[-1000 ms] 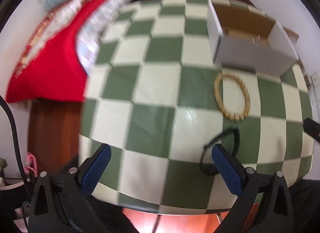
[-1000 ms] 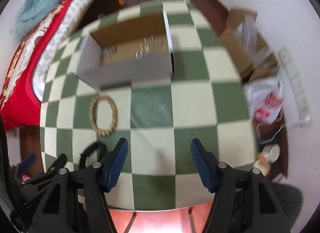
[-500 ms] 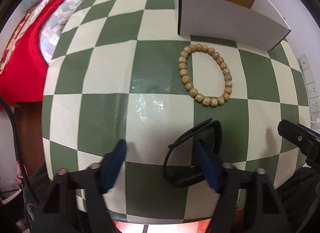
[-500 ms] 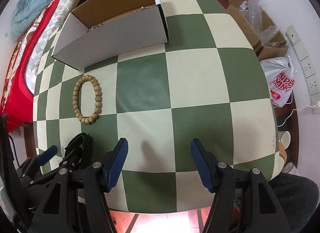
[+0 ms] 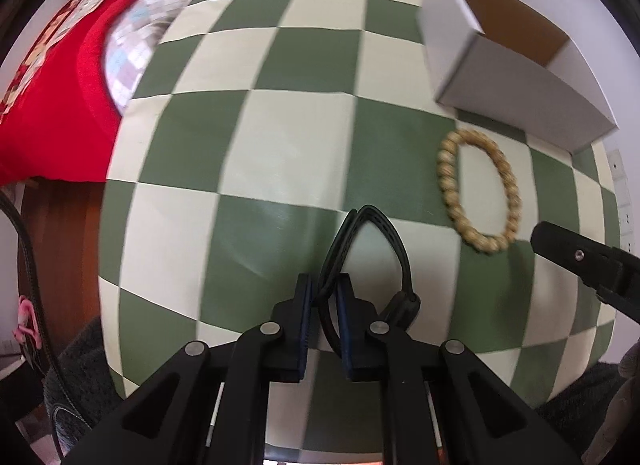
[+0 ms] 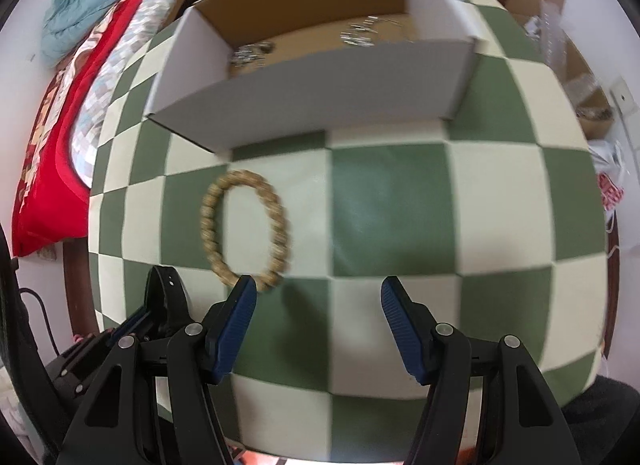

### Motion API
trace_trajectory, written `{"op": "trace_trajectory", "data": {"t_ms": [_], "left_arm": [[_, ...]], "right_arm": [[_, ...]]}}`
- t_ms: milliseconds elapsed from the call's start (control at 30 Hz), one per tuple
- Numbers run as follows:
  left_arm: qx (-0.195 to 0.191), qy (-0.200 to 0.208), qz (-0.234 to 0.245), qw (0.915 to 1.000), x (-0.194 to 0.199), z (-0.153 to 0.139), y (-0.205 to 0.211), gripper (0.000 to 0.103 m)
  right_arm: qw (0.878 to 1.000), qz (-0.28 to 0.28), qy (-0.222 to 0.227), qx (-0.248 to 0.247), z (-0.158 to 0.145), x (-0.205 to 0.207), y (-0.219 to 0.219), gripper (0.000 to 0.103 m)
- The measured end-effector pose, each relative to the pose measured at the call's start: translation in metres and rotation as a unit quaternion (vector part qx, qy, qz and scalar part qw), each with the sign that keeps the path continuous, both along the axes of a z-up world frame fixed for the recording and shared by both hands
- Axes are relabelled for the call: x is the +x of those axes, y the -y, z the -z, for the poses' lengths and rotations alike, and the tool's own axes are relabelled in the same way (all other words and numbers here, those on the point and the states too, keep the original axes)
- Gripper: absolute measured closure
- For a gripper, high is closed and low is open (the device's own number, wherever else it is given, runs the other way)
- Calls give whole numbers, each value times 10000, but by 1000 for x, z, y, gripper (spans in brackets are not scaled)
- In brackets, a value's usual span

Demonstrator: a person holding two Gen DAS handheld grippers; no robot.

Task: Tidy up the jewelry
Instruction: 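Grasp the black watch band with the left tool, then grasp the wooden bead bracelet with the right tool while the left tool holds the watch band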

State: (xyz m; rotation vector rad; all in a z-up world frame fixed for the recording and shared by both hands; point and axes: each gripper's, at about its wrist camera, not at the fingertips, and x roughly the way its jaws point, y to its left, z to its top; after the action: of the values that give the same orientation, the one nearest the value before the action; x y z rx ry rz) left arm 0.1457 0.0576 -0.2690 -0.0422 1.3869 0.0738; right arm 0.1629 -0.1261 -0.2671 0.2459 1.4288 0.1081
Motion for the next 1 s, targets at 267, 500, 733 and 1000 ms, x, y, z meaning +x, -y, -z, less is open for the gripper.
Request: {"op": "trace_trajectory", "data": {"t_ms": [267, 500, 733, 1000], "left_arm": [[44, 51, -103, 9999, 1, -3, -4, 93], [-10, 59, -132, 9999, 9, -5, -7, 93], [-1, 57, -120, 9999, 17, -2, -16, 93], [-159, 45, 220, 9996, 5, -7, 18, 93]], "right_arm": [[9986, -363, -14, -382, 9, 21, -43, 37], [9897, -811, 41, -1176, 14, 27, -62, 57], [9857, -940, 110, -1392, 10, 17, -38, 93], [9894, -359, -299, -1374, 7, -37, 57, 93]]}}
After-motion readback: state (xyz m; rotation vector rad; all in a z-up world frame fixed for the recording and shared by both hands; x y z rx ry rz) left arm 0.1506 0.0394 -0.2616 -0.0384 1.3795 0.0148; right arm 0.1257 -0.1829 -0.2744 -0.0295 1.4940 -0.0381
